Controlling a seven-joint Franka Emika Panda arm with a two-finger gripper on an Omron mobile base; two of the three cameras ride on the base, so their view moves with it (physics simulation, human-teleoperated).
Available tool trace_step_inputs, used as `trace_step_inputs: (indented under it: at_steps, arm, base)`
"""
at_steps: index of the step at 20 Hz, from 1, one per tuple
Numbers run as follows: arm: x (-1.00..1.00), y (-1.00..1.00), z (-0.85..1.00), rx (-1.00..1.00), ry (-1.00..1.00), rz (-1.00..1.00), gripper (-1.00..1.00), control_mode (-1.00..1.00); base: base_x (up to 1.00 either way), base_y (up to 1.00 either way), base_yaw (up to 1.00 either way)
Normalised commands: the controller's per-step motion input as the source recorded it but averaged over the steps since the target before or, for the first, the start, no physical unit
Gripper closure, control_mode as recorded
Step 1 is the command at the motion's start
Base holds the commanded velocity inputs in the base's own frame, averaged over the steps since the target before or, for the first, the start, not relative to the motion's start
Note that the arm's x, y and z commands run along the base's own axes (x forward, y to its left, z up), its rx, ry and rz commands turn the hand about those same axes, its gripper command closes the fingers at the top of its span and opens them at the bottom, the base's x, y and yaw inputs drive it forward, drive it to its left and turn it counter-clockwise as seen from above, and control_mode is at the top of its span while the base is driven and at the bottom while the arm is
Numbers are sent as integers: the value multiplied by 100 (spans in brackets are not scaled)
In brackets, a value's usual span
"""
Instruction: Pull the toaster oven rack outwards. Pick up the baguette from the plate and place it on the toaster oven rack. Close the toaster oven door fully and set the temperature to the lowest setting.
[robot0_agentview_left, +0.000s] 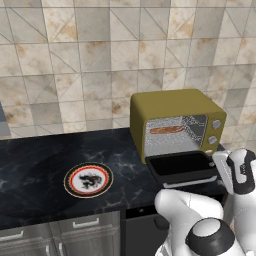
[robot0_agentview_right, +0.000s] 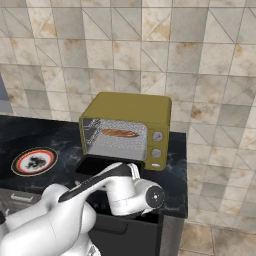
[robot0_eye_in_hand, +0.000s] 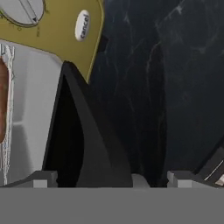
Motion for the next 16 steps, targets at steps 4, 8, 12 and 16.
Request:
trace_step_inputs:
  at_steps: [4,8,12,16]
  arm:
    - [56,15,24,0,-16,4,-100,-100]
    - [63,13,34,2,-15,3,-100,-100]
    - [70,12,39,1,-11,1,-100,-100]
    - [76,7,33,0,-5,0,-100,-100]
  base:
    - [0,0,0]
    - [0,0,0]
    - [0,0,0]
    - [0,0,0]
